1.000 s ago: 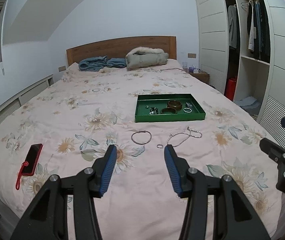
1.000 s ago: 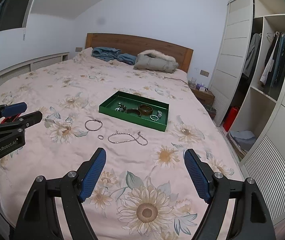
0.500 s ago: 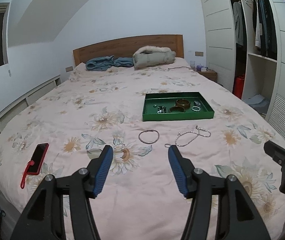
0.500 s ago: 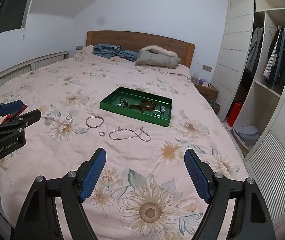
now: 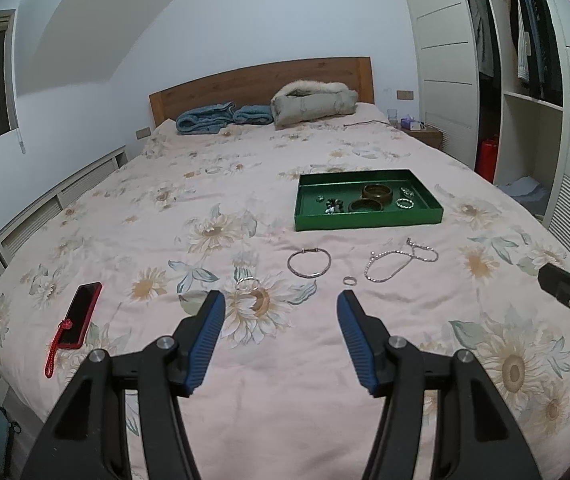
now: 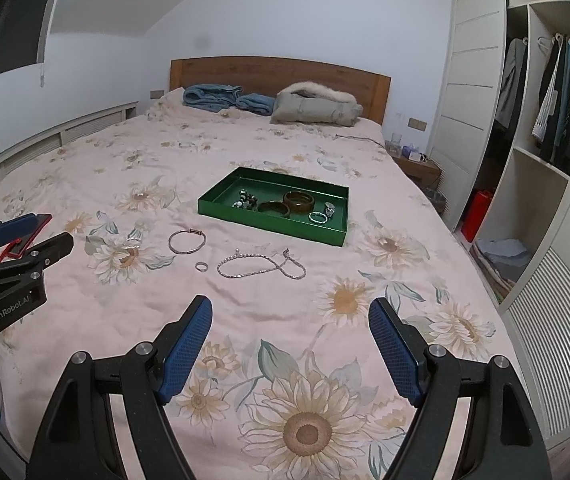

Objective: Organize jewelry
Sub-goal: 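Move both open tools back from the tray toward the remaining jewelry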

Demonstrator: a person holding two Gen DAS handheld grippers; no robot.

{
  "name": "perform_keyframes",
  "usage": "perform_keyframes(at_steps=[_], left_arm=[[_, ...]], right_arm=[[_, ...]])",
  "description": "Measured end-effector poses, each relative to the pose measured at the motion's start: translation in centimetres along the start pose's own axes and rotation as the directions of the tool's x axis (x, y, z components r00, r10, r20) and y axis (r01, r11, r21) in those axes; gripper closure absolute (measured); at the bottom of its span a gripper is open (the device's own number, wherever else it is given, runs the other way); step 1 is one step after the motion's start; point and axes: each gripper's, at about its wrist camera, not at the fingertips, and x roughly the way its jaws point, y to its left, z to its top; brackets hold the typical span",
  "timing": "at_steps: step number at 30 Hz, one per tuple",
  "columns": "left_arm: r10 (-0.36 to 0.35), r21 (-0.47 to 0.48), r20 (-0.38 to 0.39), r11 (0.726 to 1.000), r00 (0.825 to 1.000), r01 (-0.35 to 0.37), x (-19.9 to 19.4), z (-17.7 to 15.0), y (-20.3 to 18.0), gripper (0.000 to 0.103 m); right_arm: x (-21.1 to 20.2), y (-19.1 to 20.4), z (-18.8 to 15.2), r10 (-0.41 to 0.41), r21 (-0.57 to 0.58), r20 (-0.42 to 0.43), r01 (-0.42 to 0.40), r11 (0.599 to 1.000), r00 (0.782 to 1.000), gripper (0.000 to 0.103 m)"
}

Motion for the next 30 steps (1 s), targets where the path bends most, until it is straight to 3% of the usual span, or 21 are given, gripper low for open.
perform_keyframes(at_steps=[12, 19, 23, 30], left_arm=[[0.004, -0.072, -0.065, 0.997, 0.998, -0.009, 3.8, -1.2, 3.1, 0.047], [0.003, -0.116, -0.164, 0.993, 0.986, -0.023, 7.9, -4.1, 7.1, 0.047], [-0.11, -0.145, -0.184, 0.986, 0.977, 0.084, 10.0, -4.2, 7.0, 0.047], [-0.265, -0.125, -0.171, 0.961, 0.949, 0.246, 12.8, -2.6, 4.1, 0.047]], right_arm=[[3.9, -1.0, 0.0, 0.062, 0.017, -0.04, -0.062, 0.998, 0.997, 0.025], [8.7, -2.5, -0.9, 0.107, 0.043, -0.125, -0.102, 0.994, 0.986, 0.044], [11.6, -2.5, -1.3, 0.168, 0.067, -0.165, -0.159, 0.985, 0.972, 0.054], [15.3, -2.6, -1.5, 0.203, 0.079, -0.198, -0.191, 0.978, 0.959, 0.058]])
